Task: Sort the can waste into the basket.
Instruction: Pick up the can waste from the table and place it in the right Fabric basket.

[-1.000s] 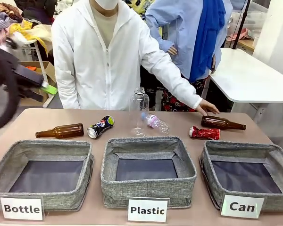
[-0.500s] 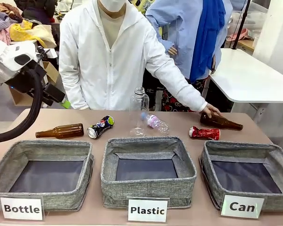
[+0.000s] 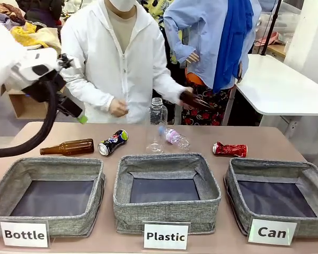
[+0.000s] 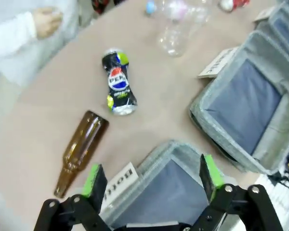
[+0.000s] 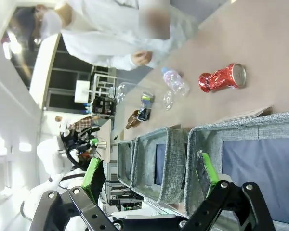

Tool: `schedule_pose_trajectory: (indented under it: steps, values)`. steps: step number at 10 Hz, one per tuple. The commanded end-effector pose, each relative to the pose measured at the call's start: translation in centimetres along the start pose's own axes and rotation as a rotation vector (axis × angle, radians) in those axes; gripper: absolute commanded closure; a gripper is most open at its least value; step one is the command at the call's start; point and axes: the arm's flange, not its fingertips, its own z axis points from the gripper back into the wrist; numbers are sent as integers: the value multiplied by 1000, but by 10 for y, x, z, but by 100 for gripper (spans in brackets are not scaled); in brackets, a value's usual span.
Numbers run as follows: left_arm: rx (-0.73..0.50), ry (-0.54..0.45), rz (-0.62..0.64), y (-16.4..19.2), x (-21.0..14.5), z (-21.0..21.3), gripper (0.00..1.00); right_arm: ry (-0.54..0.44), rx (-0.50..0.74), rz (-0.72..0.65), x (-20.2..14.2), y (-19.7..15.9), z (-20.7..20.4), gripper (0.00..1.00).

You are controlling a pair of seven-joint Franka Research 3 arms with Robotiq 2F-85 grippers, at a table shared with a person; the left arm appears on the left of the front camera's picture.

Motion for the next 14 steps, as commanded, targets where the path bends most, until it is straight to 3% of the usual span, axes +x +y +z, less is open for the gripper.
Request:
schedule_pose_trajectory:
  steps: [1, 3, 5, 7, 10, 14]
  values:
    - [-18, 30, -47, 39, 36, -25, 0, -13, 23, 24, 3, -1, -2, 0]
    - [-79, 17, 67, 65, 34, -21, 0, -13, 23, 24, 3, -1, -2, 0]
    - [-133, -59, 73, 85, -8, 26, 0, -13, 23, 24, 3, -1, -2, 0]
    - [-155, -253, 144, 97, -96, 89, 0, -13, 23, 24, 3, -1, -2, 0]
    - [-96, -551, 424, 104, -242, 150, 0, -13, 23, 24, 3, -1, -2, 0]
    - [-185, -822, 650, 107, -366, 139, 0, -13, 23, 24, 3, -1, -2, 0]
